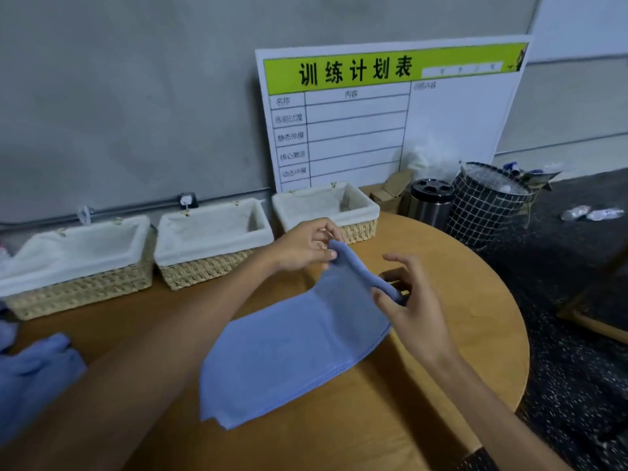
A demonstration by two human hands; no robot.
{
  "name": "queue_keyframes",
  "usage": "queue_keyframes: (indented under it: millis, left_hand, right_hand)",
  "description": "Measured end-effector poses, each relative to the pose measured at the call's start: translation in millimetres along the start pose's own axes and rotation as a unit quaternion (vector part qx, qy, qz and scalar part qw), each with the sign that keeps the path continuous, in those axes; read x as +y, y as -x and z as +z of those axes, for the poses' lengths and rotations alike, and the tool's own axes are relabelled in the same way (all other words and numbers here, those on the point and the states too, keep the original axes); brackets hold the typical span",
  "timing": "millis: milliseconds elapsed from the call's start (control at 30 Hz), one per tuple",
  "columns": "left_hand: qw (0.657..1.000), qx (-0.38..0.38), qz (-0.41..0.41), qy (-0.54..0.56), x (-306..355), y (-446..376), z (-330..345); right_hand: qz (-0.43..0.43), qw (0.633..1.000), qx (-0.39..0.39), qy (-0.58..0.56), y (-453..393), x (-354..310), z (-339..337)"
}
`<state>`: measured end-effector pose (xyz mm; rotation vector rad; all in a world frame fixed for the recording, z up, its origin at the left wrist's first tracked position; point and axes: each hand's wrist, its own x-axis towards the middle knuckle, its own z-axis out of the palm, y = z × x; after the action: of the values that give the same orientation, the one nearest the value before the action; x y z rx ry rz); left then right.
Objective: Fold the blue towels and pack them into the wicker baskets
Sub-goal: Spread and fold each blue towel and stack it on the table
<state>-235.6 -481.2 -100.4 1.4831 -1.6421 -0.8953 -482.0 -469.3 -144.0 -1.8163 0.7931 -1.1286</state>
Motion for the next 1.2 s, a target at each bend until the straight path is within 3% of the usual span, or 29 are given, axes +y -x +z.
queue_keyframes:
  millis: [167, 300, 433, 833, 900, 967, 1067, 1200]
  left_hand:
    - [0.989, 0.083, -0.027, 0.116, 9.3, 69.7, -27.0]
    - [0.962, 0.092, -0.07, 0.248, -0.4, 116.4, -45.7]
    - [0.954, 0.106, -0.102, 0.262, -19.6, 152.6, -61.5]
    - [0.955, 0.171, -0.217, 0.108, -77.6, 194.3, -40.8]
    - [0.96, 0.206, -0.186, -0.02, -75.7, 194.9, -37.6]
    - [0.939, 0.23, -0.141, -0.213, -71.8, 192.1, -29.1]
    - [0.924, 0.264, -0.069, -0.268, -56.4, 184.5, 6.2]
    - [0.913, 0.154, -0.117, -0.359, -67.6, 178.4, 58.9]
  right_hand:
    - [-0.066, 0.997, -0.047, 0.009, 16.3, -41.2, 43.0]
    - [-0.098, 0.989, -0.105, 0.04, 30.7, -58.9, 78.2]
    - [-0.097, 0.985, -0.143, 0.027, 44.6, -57.3, 107.9]
    - [-0.07, 0.954, -0.278, 0.091, 86.5, -33.5, 157.5]
    - [-0.099, 0.957, -0.262, 0.075, 79.3, -42.2, 151.5]
    - [-0.094, 0.975, -0.188, 0.07, 61.0, -41.8, 143.4]
    - [-0.108, 0.976, -0.112, 0.151, 22.0, -21.0, 135.2]
    - [-0.118, 0.911, -0.257, 0.299, 8.2, 26.5, 130.8]
